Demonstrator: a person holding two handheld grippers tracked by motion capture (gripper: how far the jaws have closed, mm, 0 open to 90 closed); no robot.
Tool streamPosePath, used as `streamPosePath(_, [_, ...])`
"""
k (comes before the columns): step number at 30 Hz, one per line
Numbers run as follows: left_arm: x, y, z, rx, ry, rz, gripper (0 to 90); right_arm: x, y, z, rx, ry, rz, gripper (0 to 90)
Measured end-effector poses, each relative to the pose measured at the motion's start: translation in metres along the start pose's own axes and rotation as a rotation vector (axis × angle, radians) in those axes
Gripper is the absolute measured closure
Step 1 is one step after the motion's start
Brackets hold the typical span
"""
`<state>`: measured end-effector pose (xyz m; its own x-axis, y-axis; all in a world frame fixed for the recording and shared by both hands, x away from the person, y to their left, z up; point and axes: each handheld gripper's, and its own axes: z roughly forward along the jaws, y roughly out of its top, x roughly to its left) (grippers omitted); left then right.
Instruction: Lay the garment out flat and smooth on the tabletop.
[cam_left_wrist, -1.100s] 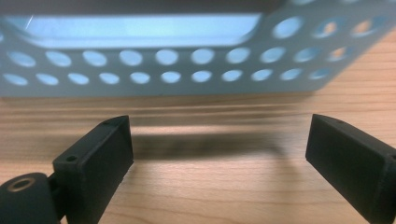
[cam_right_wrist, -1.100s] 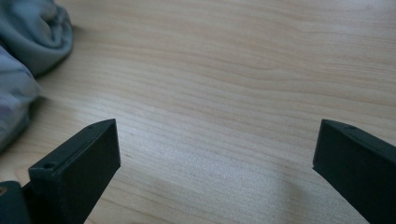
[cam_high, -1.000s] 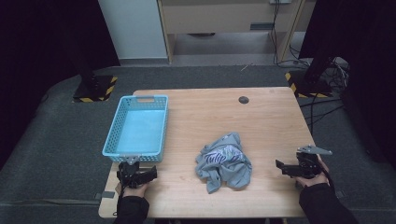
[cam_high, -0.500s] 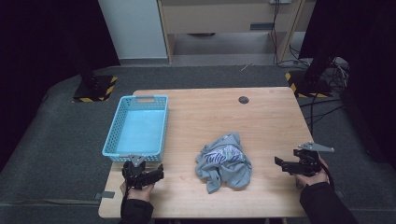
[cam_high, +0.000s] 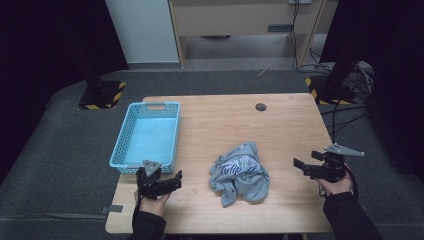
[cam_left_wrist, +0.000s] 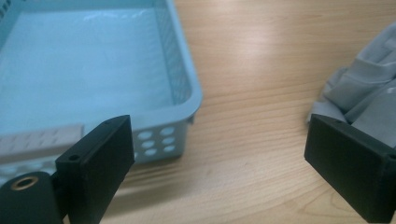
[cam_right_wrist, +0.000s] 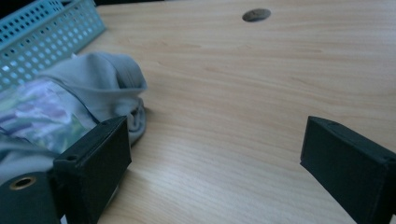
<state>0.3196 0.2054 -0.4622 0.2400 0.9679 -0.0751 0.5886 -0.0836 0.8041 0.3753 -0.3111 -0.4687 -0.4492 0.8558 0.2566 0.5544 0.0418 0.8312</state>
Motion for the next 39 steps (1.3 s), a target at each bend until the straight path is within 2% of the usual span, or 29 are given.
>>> streamPosePath(5, [-0.008,0.01,0.002,-0.02,-0.02,0.019,7.5,0.002,0.01,0.005,-0.015,0.038,0.004,11.1])
streamPosePath(9, [-0.013,0.018,0.004,-0.035,-0.061,0.026,7.8,0.007,0.017,0.013,-0.01,0.048,-0.003,11.9])
streamPosePath(14, [-0.016,0.027,0.009,-0.051,-0.088,0.026,7.9,0.015,0.022,0.019,-0.002,0.057,-0.021,12.1])
streamPosePath(20, [-0.021,0.036,0.018,-0.047,-0.1,0.046,8.5,0.025,0.027,0.028,-0.008,0.083,-0.028,13.3])
streamPosePath(22, [-0.024,0.038,0.022,-0.042,-0.091,0.055,9.3,0.028,0.028,0.034,-0.002,0.087,-0.036,13.8])
streamPosePath(26, [-0.03,0.042,0.031,-0.041,-0.111,0.047,9.7,0.034,0.029,0.045,0.011,0.102,-0.038,14.4])
streamPosePath(33, [-0.041,0.048,0.053,-0.02,-0.159,0.017,10.7,0.041,0.031,0.065,0.007,0.146,0.009,15.6])
streamPosePath(39, [-0.049,0.047,0.069,-0.007,-0.185,0.031,10.7,0.043,0.027,0.08,0.033,0.184,0.036,16.9])
